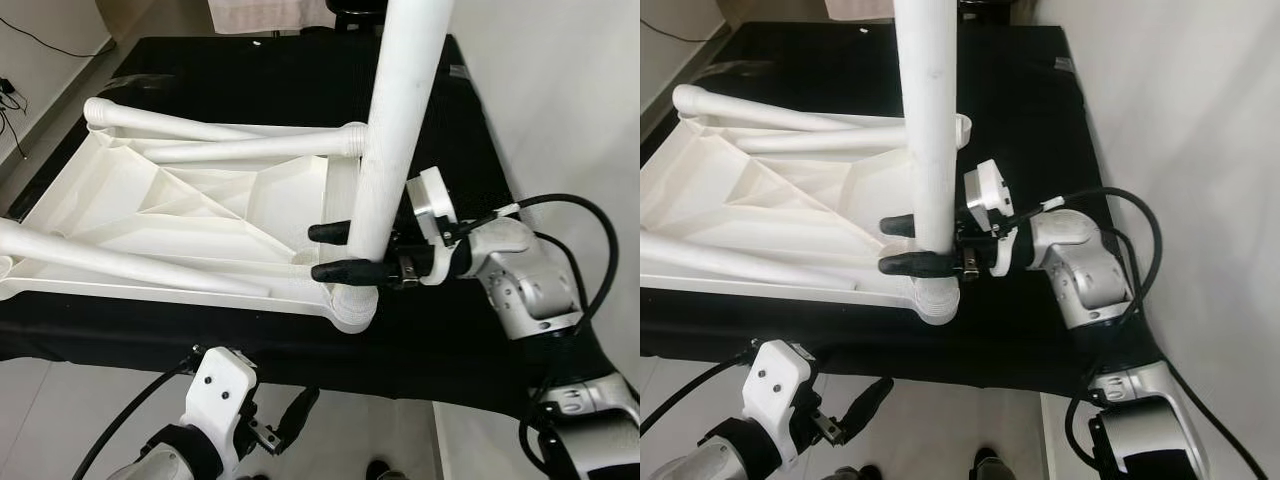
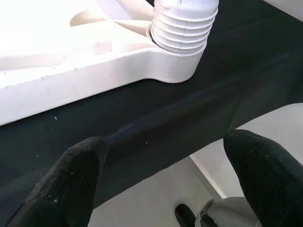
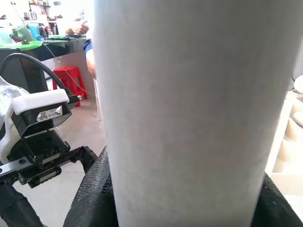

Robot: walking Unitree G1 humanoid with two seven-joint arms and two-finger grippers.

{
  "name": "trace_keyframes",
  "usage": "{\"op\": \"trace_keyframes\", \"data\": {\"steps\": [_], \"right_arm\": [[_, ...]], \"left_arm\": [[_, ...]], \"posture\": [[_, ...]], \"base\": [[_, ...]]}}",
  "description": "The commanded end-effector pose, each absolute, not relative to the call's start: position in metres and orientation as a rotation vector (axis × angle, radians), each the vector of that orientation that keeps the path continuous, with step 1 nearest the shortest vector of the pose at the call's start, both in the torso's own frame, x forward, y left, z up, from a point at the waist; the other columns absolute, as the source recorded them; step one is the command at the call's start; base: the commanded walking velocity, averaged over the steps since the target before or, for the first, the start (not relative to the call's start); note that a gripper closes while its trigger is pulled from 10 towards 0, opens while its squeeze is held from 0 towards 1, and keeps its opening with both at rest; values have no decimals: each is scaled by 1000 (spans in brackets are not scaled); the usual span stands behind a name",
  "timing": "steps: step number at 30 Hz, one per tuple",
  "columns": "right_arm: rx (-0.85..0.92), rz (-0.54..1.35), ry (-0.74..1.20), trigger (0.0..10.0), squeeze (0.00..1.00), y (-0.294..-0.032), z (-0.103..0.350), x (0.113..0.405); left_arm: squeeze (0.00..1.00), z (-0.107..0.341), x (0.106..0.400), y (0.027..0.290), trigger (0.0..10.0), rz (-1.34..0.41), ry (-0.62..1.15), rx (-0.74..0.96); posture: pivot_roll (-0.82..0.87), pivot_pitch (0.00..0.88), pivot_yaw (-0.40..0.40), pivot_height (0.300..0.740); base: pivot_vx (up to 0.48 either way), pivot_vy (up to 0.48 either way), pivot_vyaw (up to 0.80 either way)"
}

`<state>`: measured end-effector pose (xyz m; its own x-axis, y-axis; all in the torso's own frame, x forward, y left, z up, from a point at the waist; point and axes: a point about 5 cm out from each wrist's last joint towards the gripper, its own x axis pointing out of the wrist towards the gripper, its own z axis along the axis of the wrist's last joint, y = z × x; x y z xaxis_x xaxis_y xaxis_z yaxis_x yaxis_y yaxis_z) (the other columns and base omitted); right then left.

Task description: Building children table

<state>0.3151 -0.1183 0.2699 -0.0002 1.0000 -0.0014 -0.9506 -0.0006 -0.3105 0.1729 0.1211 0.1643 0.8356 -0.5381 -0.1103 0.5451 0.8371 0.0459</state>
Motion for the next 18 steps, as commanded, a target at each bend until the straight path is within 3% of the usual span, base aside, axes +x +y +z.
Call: {"op": "trace_keyframes", "data": {"steps": [1, 18], "right_arm": [[-237, 1588, -197, 10000, 0, -111, 258, 313], [-231, 1542, -209, 10000, 0, -114, 258, 319]], "left_arm": [[0, 161, 171, 122, 10000, -574, 116, 70], [0, 161, 170, 122, 10000, -573, 113, 69]], "posture": [[35, 291, -10, 740], [37, 291, -11, 740]], "base": [[0, 0, 0], [0, 0, 0]]}}
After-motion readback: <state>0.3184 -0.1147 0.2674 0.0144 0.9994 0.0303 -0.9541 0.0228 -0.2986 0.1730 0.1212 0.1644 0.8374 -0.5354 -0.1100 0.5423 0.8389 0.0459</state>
